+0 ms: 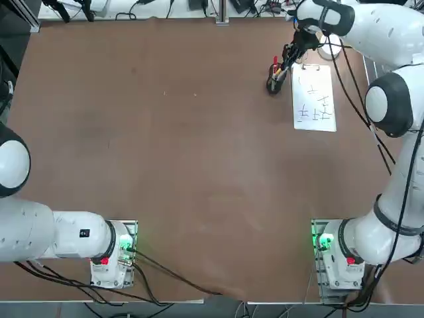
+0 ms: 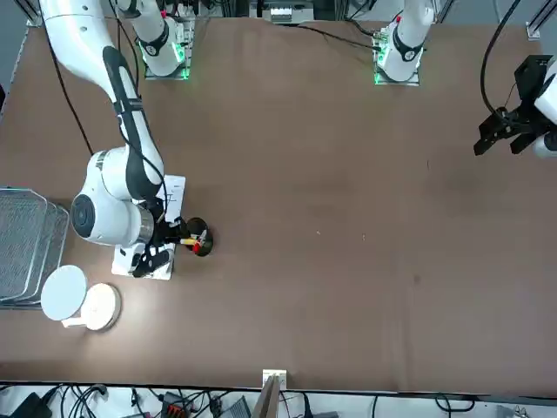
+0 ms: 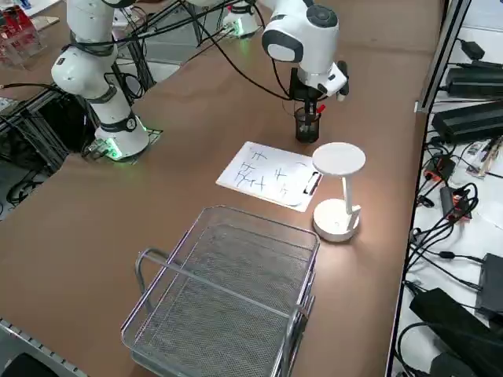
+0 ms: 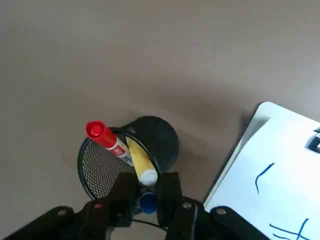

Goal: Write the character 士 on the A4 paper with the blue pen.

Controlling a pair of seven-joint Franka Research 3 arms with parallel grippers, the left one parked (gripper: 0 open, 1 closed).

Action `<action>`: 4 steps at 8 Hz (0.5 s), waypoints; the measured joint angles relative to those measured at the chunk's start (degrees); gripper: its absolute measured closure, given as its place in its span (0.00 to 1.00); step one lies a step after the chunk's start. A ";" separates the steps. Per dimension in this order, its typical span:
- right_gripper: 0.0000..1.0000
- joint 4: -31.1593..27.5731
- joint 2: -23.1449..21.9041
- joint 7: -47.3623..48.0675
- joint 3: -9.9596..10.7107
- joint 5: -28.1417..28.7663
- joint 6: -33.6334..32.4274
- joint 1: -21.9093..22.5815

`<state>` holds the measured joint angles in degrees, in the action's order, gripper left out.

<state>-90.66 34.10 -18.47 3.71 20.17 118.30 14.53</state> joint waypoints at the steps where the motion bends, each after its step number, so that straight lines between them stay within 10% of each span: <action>1: 0.79 0.05 -0.07 0.00 -0.02 0.51 -0.28 0.00; 4: 0.79 0.28 -0.20 0.00 0.04 0.78 -1.43 0.03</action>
<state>-90.38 33.89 -18.47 3.75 20.95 116.87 14.56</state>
